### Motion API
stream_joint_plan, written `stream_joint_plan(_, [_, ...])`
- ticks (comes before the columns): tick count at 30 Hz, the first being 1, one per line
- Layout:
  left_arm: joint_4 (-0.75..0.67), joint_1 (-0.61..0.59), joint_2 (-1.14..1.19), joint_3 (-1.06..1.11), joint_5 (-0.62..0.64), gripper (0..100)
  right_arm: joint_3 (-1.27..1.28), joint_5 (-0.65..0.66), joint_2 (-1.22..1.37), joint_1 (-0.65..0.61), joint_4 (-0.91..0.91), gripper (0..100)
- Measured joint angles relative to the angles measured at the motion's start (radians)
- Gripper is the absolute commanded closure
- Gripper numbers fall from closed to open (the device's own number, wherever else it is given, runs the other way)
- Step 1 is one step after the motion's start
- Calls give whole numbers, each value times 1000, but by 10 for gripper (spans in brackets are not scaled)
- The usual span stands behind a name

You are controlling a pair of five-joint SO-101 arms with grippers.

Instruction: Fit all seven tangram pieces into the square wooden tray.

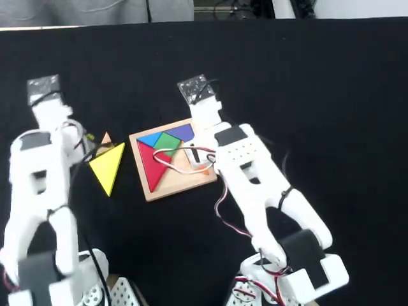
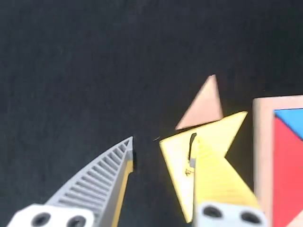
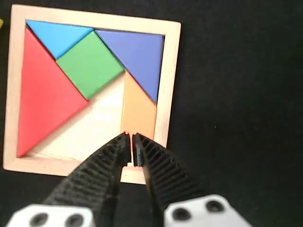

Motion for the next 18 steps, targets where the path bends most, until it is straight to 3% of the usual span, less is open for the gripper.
stream_joint_plan(6, [-8, 87, 232, -163, 130, 796, 81, 2, -2, 0, -101, 984])
stream_joint_plan(13, [-8, 98, 535, -359, 157, 796, 84, 2, -2, 2, -133, 984])
stream_joint_plan(18, [-9, 103, 632, -440, 157, 796, 84, 21, -2, 2, -133, 984])
